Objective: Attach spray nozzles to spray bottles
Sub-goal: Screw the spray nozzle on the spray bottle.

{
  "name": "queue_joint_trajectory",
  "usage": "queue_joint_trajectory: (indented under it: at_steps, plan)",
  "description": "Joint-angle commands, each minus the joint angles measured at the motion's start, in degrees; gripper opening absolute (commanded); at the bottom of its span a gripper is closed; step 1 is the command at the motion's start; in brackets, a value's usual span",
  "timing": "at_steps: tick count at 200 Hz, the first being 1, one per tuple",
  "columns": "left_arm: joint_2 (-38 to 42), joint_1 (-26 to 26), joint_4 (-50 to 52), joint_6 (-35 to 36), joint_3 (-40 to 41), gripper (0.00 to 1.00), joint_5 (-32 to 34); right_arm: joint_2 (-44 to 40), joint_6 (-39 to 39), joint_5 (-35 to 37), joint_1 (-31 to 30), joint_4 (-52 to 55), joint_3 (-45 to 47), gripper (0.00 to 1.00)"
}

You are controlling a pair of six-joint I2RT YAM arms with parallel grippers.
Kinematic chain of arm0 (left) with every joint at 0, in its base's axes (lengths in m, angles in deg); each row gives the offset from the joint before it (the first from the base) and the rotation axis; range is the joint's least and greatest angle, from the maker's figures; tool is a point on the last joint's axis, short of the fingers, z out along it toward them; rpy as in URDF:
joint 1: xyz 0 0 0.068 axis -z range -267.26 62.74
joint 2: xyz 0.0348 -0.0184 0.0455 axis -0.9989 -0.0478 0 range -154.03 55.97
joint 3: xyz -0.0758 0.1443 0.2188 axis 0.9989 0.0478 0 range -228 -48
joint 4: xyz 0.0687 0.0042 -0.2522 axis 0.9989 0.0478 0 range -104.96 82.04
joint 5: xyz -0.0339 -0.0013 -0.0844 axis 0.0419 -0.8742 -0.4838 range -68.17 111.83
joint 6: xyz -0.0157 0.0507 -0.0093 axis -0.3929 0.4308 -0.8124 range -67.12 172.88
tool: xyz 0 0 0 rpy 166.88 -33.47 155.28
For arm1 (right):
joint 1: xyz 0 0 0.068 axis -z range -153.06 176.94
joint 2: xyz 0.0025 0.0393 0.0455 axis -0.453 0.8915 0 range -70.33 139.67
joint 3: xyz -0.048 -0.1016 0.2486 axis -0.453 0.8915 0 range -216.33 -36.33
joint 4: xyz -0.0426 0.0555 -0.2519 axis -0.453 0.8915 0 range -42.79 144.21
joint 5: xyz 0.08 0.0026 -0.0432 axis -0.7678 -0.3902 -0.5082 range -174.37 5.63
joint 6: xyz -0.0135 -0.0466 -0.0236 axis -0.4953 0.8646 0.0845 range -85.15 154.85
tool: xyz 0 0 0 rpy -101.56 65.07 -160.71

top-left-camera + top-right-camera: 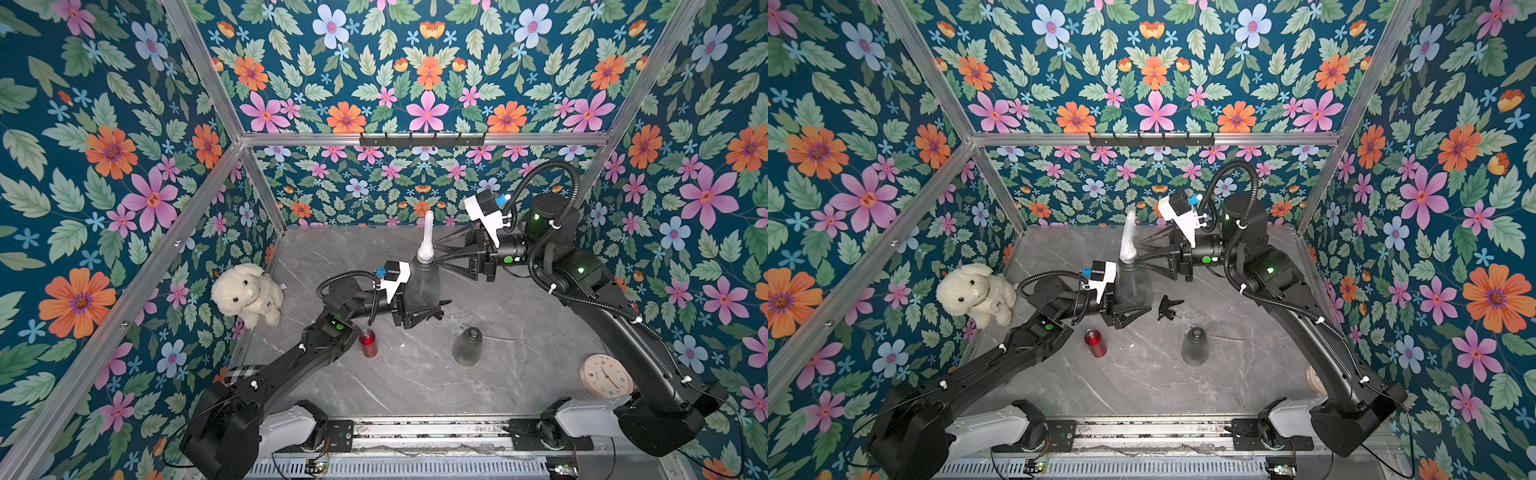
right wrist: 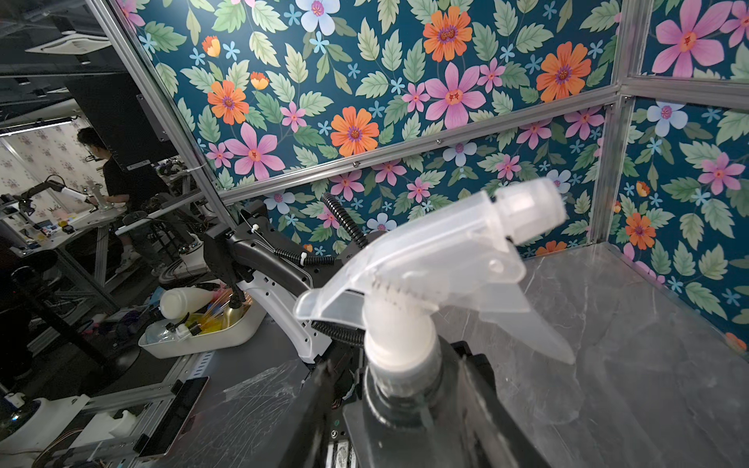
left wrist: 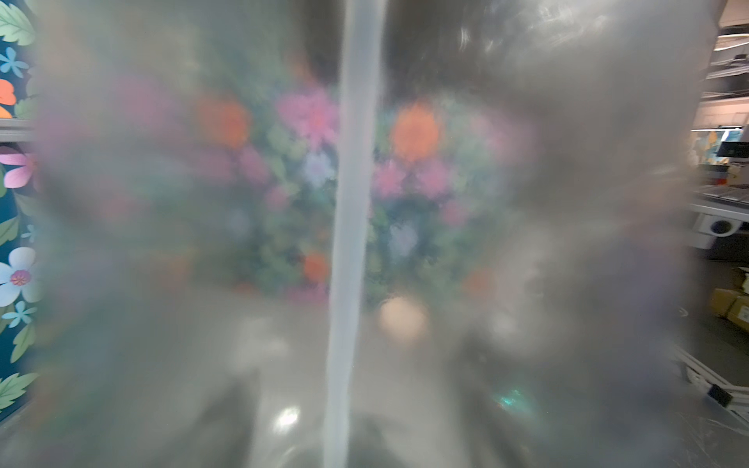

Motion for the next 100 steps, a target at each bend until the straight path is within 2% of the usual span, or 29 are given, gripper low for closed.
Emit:
queue_joint_trajectory:
  at_steps: [1,60,100]
  plan:
    - [-0.21,-0.08,-2.75,-0.42,-0.69,0.0,-2.47,0.69,1.38,-2.61,-0.15,0.57,-1.29,0.53]
    - [-1.16,-0.08,-3.23,-0.96,-1.12,0.0,-3.4,3.31,6.31,-0.72,-3.11,6.92,-5.07,0.51]
    - [-1.29,-0.08,-3.27,-1.01,-1.13,0.0,-3.38,3.59,6.78,0.63,-3.72,7.17,-5.1,0.37]
